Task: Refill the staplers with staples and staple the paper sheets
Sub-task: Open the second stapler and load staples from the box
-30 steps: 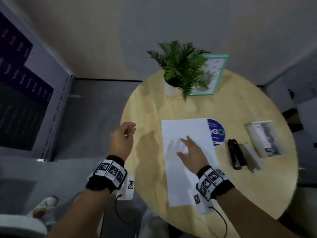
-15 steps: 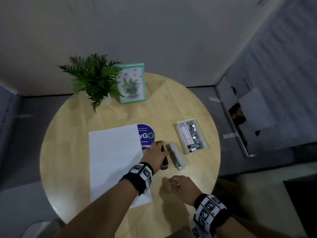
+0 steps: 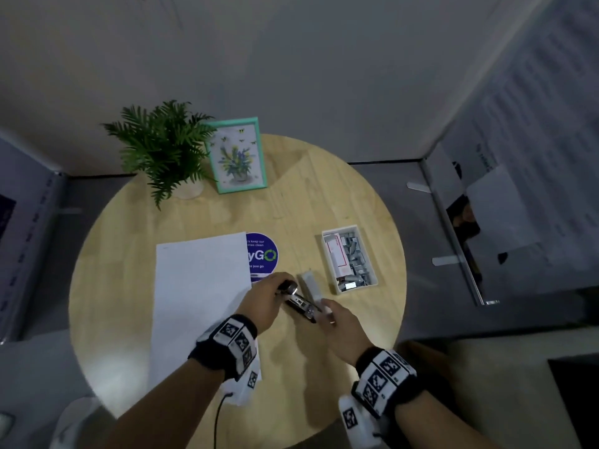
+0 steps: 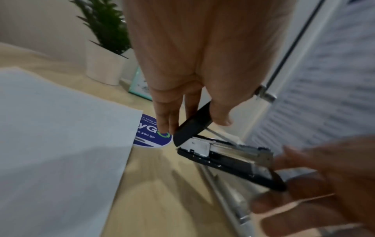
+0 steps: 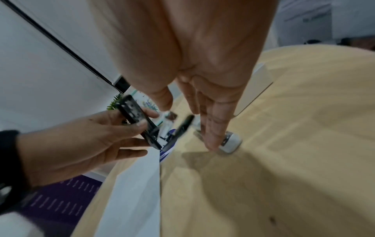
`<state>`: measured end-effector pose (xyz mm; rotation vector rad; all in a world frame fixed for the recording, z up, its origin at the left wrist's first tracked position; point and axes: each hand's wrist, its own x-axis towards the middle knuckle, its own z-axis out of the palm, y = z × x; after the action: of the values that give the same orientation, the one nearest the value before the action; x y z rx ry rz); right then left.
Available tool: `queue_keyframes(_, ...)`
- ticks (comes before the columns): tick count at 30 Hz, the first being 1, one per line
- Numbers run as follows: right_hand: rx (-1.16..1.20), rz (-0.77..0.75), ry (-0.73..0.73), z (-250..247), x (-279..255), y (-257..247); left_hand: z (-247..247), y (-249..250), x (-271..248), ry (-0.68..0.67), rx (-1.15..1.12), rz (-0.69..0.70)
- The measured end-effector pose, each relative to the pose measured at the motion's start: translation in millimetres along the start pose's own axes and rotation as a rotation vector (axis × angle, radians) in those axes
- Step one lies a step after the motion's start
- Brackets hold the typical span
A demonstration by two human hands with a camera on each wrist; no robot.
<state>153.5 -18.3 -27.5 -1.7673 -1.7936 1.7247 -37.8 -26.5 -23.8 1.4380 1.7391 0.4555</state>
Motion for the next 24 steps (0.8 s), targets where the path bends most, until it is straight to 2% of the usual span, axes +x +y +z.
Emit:
queue_keyframes(3,0.298,-0.008,0.035,4.8,1.9,-3.5,-4.1,13.4,-25.2,0.115,-0.155,-0.027)
queue_keyframes(6,0.488,0.006,0.034,-2.1,3.9,-9.0,-2.1,15.5,-37.7,0.240,-0.361,-0.052)
queue_keyframes(9,0.694,0.067,0.004,-12.4,6.9,-13.8,-2.1,23.4,-44.7,0.358,-0.645,-0.107)
queue_keyframes(12,0.910,0.129,-0.026,-19.9,8.0,-19.0,-5.1,35.8,-48.3,0.448,-0.792,-0.160)
queue_keyframes(15,1.047,0.168,-0.044,-23.7,10.7,-16.9,-7.7,41.6,-49.8,0.479,-0.986,-0.308)
queue_keyframes(18,1.149,0.199,-0.063,-24.3,10.4,-12.0,-8.5,40.3,-46.0,0.398,-1.340,-0.402)
queue_keyframes(20,1.037,0.173,-0.045,-23.7,11.3,-7.9,-5.2,37.6,-43.2,0.338,-1.484,-0.418)
queue_keyframes(24,0.260,-0.045,0.269,-39.8,29.0,12.6,-2.0,32.0,-41.8,0.354,-1.475,-0.424)
